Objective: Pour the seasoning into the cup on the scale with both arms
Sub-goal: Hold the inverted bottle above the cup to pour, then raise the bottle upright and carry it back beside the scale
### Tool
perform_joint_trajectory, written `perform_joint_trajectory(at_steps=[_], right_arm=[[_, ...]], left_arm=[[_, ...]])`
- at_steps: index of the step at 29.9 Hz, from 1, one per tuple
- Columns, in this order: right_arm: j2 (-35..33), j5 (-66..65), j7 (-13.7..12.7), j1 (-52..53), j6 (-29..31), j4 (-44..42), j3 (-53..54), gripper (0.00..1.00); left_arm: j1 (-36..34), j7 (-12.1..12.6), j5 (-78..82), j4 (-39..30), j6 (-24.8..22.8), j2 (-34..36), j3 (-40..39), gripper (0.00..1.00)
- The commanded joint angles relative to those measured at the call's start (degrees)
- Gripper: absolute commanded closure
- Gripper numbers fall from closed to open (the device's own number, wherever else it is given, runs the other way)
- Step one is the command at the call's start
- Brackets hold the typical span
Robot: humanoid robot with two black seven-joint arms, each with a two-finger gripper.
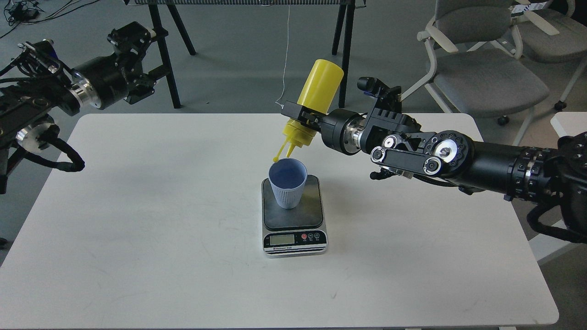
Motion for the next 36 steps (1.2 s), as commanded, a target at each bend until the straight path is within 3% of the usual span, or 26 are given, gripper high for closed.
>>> perform_joint_trajectory(at_steps=[1,23,31,36], right_arm=[[0.7,0.0,0.0,0.0,0.0,-0.6,-0.5,0.98],[0.2,-0.5,0.3,0.2,-0.5,-0.5,1.5,0.98],[-8.5,3.1,0.4,2.1,0.1,0.8,17.0,0.98],[-18.0,11.3,1.2,0.3,2.2,2.0,33.3,0.98]], left_arm=[[0.1,0.0,0.0,0.0,0.0,0.0,0.0,0.04],[0.5,0.0,0.1,0.2,0.0,-0.1,0.1,0.04],[1.6,0.0,0.4,2.2,0.0,-0.1,0.2,0.03],[1.6,0.0,0.4,2.1,0.0,0.0,0.2,0.03]])
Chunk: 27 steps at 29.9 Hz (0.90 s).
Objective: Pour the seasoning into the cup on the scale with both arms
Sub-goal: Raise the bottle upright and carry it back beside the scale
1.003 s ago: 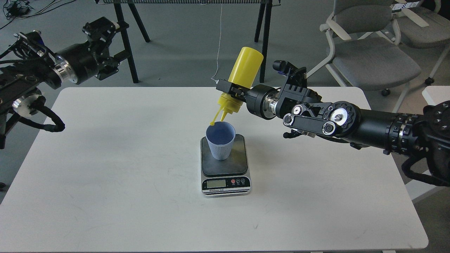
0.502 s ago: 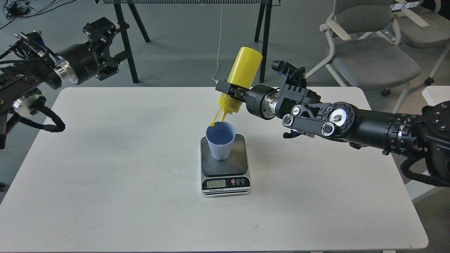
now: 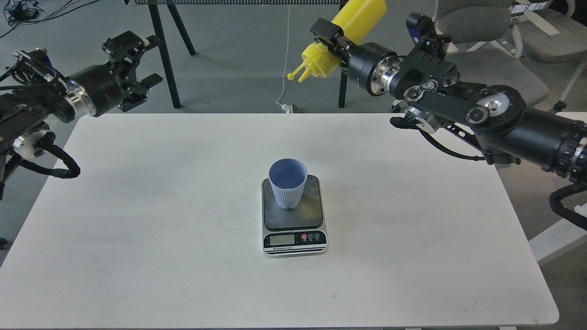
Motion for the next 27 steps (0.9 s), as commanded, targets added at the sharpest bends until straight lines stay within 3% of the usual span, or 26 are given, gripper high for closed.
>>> perform_joint_trajectory(at_steps=[1,8,12,17,27], right_arm=[[-7.2,7.2,0.5,-3.2,2.5,1.9,13.4,0.98],[-17.9,37.3,0.0,-19.3,12.5,9.8,37.4,0.98],[-20.5,55.7,-0.1,-31.0,23.5,13.2,44.8,0.98],[-19.9,61.9,0.2,-45.3,33.9,17.1,50.0,0.98],[-10.4,62.6,0.0,-63.1,33.9,17.5,50.9,0.98]], left_arm=[[-0.1,0.0,0.0,0.0,0.0,0.0,0.0,0.03],[0.0,0.0,0.0,0.0,0.0,-0.3,0.0,0.03],[-0.1,0.0,0.0,0.0,0.0,-1.7,0.0,0.03],[0.0,0.0,0.0,0.0,0.0,-1.8,0.0,0.03],[0.5,0.0,0.0,0.0,0.0,-1.5,0.1,0.03]])
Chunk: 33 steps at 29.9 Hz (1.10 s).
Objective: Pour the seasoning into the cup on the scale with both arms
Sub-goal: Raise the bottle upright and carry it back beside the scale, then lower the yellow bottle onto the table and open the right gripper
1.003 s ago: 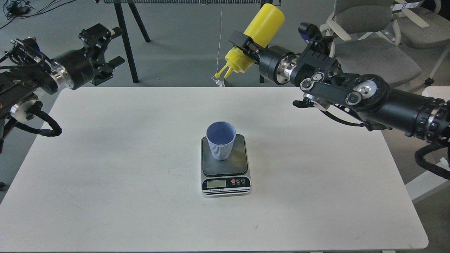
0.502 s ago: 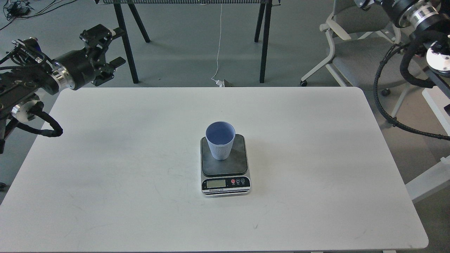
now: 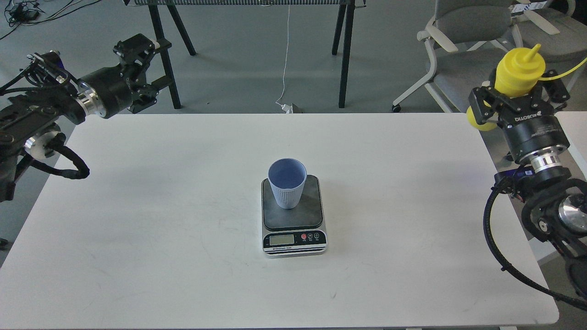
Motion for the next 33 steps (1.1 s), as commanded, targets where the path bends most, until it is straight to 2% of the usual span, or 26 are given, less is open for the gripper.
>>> perform_joint_trajectory(at_steps=[1,11,33], right_arm=[[3.3,-0.5,-0.2,-3.8,0.0,-1.2,-0.5,0.98],[11.7,-6.6,-0.5,-7.0,0.0,-8.2,-2.9,0.98],[15.1,-13.3,-1.1,-4.8,0.0,-11.1,-6.5,0.93]], left_arm=[[0.2,0.0,0.0,0.0,0.0,0.1,0.0,0.03],[1.0,0.0,0.0,0.0,0.0,0.2,0.0,0.03],[1.4,0.0,0.0,0.1,0.0,0.0,-0.1,0.03]])
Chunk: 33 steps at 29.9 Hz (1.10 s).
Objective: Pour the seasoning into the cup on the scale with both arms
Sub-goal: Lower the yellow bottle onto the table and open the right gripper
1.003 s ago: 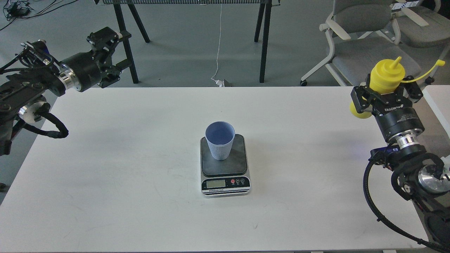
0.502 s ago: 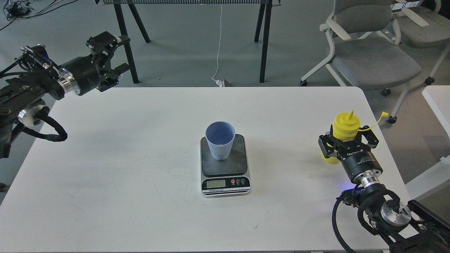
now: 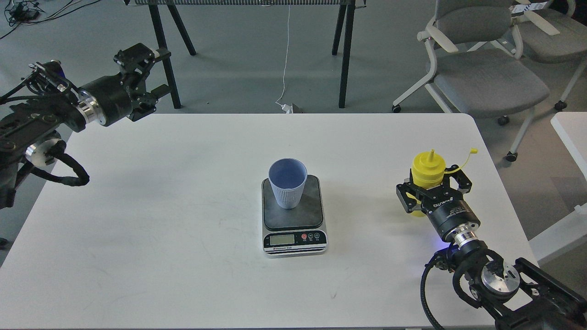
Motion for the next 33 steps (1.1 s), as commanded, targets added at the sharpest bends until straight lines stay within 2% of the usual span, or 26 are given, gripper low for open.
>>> perform_joint_trajectory(at_steps=[1,15,23,25,33], right_arm=[[0.3,-0.4,-0.1,0.1,0.0,-0.1,-0.1,0.92],[0.3,-2.4,0.1,-0.3,0.0,-1.3,-0.5,0.79],[0.3,-2.3,0.1,-0.6,0.0,-1.7,-0.5,0.65],[0.3,-2.4,0.2,-0.6,0.0,-1.7,-0.5,0.65],[0.3,-2.4,0.4,-1.3,0.0,-1.6,-0.6,0.49]], left_arm=[[0.0,0.0,0.0,0.0,0.0,0.0,0.0,0.03],[0.3,0.0,0.0,0.0,0.0,0.0,0.0,0.03],[0.4,0.0,0.0,0.1,0.0,0.0,0.0,0.03],[0.4,0.0,0.0,0.1,0.0,0.0,0.0,0.03],[0.4,0.0,0.0,0.1,0.0,0.0,0.0,0.03]])
